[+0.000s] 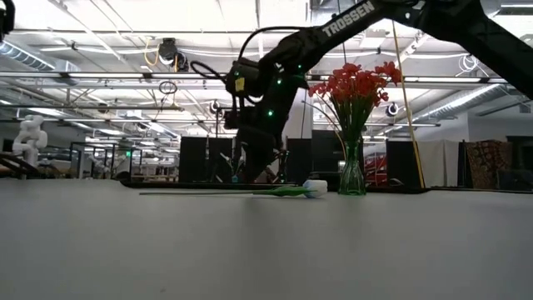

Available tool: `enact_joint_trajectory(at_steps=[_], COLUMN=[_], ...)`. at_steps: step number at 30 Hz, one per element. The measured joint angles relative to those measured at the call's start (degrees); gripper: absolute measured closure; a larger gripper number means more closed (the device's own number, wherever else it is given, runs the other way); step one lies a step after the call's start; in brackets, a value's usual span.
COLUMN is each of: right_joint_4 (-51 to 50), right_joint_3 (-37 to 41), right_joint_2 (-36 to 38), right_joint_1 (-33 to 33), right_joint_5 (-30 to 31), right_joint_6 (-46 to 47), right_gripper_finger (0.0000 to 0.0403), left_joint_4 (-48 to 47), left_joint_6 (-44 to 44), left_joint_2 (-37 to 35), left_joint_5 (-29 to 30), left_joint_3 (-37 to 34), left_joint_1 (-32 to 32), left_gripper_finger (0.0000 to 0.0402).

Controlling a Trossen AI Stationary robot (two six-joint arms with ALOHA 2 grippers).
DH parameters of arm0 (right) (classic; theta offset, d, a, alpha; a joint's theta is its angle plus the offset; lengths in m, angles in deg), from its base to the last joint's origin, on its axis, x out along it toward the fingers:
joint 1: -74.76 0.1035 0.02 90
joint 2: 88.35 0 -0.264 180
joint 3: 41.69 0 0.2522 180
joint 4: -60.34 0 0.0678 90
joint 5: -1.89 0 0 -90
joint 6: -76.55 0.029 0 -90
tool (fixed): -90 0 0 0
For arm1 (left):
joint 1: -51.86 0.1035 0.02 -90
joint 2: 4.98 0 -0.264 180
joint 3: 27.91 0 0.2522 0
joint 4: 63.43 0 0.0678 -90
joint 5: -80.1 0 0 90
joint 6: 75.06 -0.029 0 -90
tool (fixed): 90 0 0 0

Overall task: Sort flowers into vase by color
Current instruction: Put the white tulip flower into the red vase

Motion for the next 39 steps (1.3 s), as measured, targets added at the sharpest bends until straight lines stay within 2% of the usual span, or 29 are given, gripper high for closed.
enact_joint_trajectory(at_steps=[7, 15, 18, 23, 28, 32, 39], right_joint_4=[0.0, -3.1, -2.9, -3.0, -3.1, -4.4, -8.5], right_joint_3=[0.0, 0.0, 0.0, 0.0, 0.0, 0.0, 0.0], right_joint_2=[-0.8, -0.6, -0.5, -0.5, -0.5, -0.5, -2.0], right_joint_1=[-1.5, -0.8, 1.0, 2.8, 1.9, 1.1, 1.4], right_joint_5=[0.1, -7.0, -5.9, 0.5, 1.5, -1.7, -2.5], right_joint_6=[-2.2, -0.9, -2.7, -5.4, -5.2, -4.1, -3.8], right_gripper_finger=[0.0204, 0.0204, 0.0204, 0.0204, 0.0206, 0.0230, 0.0276], left_joint_4=[0.0, -0.1, -0.1, -0.1, -0.1, -0.1, -0.1], left_joint_6=[0.0, -0.2, -0.7, -1.5, -1.5, -1.4, -0.4], left_joint_2=[0.0, -0.1, -0.1, -0.1, -0.1, -0.1, -0.1], left_joint_5=[-0.1, -0.1, -0.1, -0.1, -0.7, -1.8, -2.2], left_joint_3=[-2.3, -3.3, -3.3, -3.3, -3.3, -3.3, -3.3], left_joint_1=[2.0, 2.6, 2.6, 2.6, 2.6, 2.6, 2.6], left_gripper_finger=[0.0166, 0.0166, 0.0166, 0.0166, 0.0166, 0.0166, 0.0166])
